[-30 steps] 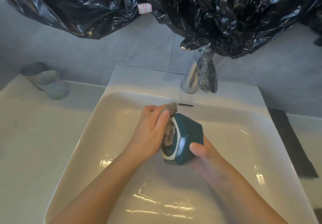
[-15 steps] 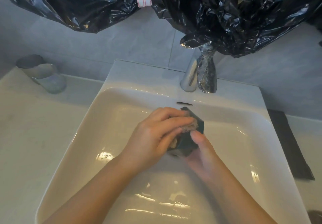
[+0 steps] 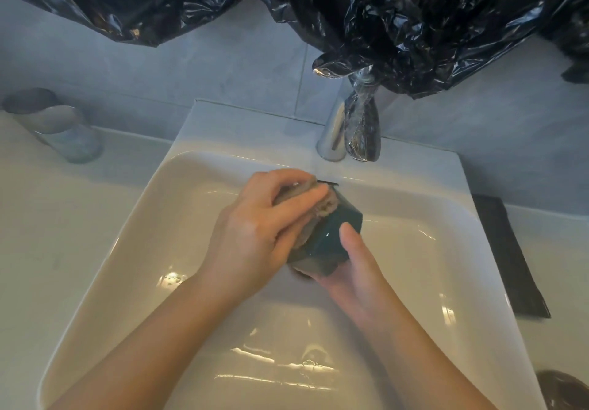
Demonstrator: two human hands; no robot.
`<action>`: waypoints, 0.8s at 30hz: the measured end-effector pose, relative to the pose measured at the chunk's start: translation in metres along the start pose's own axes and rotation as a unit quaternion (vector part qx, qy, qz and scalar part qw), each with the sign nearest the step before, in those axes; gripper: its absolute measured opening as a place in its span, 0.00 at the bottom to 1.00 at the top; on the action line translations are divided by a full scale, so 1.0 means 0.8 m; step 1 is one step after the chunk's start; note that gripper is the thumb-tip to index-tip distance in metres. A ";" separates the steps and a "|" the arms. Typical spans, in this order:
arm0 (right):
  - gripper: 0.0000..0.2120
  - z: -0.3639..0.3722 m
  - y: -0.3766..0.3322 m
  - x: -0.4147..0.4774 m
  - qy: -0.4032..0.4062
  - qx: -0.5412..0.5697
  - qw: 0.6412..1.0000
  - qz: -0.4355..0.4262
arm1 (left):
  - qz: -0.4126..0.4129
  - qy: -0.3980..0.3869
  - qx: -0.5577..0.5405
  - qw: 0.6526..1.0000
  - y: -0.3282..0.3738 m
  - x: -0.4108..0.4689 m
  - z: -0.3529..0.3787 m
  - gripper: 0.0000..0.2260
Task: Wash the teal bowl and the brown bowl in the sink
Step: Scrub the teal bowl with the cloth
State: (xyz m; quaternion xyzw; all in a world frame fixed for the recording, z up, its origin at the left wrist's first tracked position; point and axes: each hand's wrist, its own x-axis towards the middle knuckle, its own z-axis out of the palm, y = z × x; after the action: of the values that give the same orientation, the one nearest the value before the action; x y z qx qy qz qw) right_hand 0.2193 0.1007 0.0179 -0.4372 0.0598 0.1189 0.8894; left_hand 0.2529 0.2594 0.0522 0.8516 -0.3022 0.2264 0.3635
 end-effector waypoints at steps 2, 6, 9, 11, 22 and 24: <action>0.41 0.004 0.004 -0.001 0.006 -0.014 1.000 0.005 | 0.033 -0.034 -0.004 0.999 0.002 -0.002 0.001 0.12; 0.39 0.000 0.001 0.002 0.031 0.026 0.999 -0.008 | 0.104 -0.079 0.018 0.991 0.002 -0.010 -0.003 0.12; 0.38 -0.006 -0.002 0.002 0.053 0.071 0.996 -0.011 | 0.131 -0.079 0.032 0.988 0.004 -0.011 0.001 0.13; 0.41 -0.007 -0.003 0.002 0.069 0.107 0.992 -0.001 | 0.143 -0.072 0.029 0.987 0.002 -0.013 0.003 0.14; 0.48 -0.004 -0.002 0.004 0.052 0.182 0.981 0.049 | 0.044 0.057 0.025 0.997 0.005 -0.019 0.006 0.15; 0.48 -0.001 0.000 0.003 0.031 0.163 0.985 0.053 | 0.080 0.044 0.048 0.995 0.007 -0.018 0.009 0.14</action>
State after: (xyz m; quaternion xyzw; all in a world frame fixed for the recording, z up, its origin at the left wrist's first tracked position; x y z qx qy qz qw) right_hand 0.2218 0.1007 0.0172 -0.2859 0.1286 0.1410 0.9391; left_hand 0.2398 0.2558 0.0420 0.8303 -0.3420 0.3067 0.3155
